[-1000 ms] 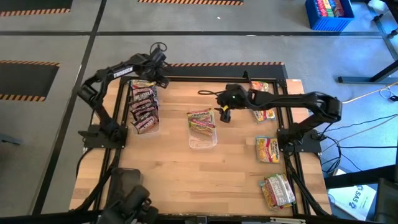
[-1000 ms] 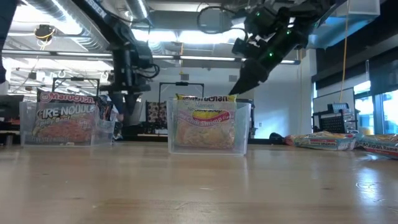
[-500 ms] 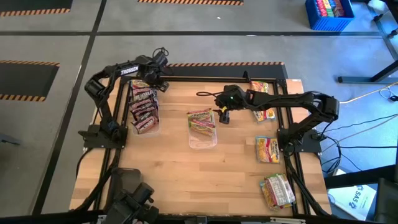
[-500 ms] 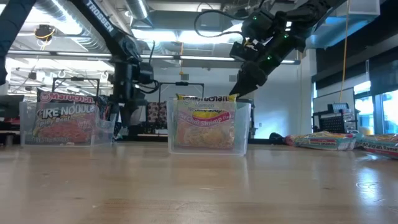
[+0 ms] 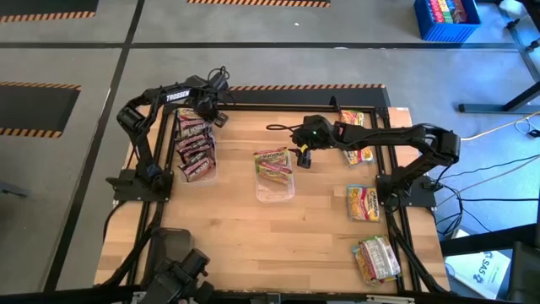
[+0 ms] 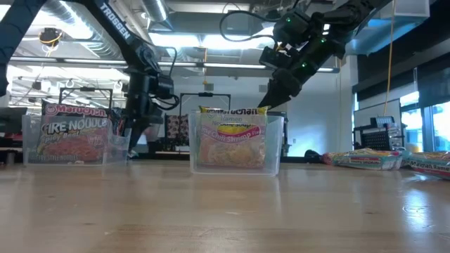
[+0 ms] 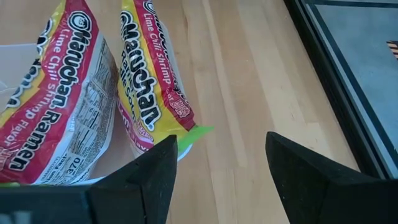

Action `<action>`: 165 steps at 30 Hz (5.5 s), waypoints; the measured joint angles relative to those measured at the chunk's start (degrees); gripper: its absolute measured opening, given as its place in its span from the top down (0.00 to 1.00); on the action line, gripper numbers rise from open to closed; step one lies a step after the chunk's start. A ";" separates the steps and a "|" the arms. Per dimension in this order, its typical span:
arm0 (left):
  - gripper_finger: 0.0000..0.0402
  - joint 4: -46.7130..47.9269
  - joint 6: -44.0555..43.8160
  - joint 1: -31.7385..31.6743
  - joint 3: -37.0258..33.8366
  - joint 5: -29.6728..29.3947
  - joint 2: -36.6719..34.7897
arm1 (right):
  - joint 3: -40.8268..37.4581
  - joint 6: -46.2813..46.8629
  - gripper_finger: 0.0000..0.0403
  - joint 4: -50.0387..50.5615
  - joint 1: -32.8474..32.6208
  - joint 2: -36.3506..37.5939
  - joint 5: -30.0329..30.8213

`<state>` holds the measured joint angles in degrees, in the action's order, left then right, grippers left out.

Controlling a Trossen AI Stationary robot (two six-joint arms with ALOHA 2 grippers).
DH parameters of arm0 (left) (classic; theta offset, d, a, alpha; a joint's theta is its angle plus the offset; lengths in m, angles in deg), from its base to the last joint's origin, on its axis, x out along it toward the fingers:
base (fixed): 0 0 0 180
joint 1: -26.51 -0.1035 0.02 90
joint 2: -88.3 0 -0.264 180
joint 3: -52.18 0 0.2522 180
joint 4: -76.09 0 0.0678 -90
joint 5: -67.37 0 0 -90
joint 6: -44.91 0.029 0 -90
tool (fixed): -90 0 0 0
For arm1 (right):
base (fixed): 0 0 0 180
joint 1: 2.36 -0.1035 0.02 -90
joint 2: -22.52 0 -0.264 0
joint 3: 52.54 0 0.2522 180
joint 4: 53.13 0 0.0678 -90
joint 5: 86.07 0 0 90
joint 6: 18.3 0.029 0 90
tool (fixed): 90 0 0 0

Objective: Sort Maruchan noodles
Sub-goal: Put the black noodle pack into the left transparent bin

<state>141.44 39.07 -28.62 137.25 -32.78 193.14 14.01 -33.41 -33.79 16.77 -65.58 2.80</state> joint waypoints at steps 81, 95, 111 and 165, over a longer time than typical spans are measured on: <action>1.00 -0.60 -4.49 50.13 11.04 -2.98 -1.28 | -0.02 1.01 0.44 2.62 -6.36 0.35 2.90; 1.00 0.56 -8.48 58.40 11.04 -6.47 -1.44 | -0.02 6.53 0.44 1.62 -15.23 0.33 6.19; 1.00 10.40 -19.32 65.87 11.04 -10.22 -1.79 | -0.02 10.26 0.44 2.71 -26.17 0.28 6.29; 0.68 -8.53 -17.05 80.49 5.67 -9.03 -1.84 | 0.02 16.48 0.44 2.38 -39.00 -6.53 24.59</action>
<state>132.91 22.03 51.86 142.92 -41.81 191.30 14.03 -16.93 -31.41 -22.23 -72.11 27.40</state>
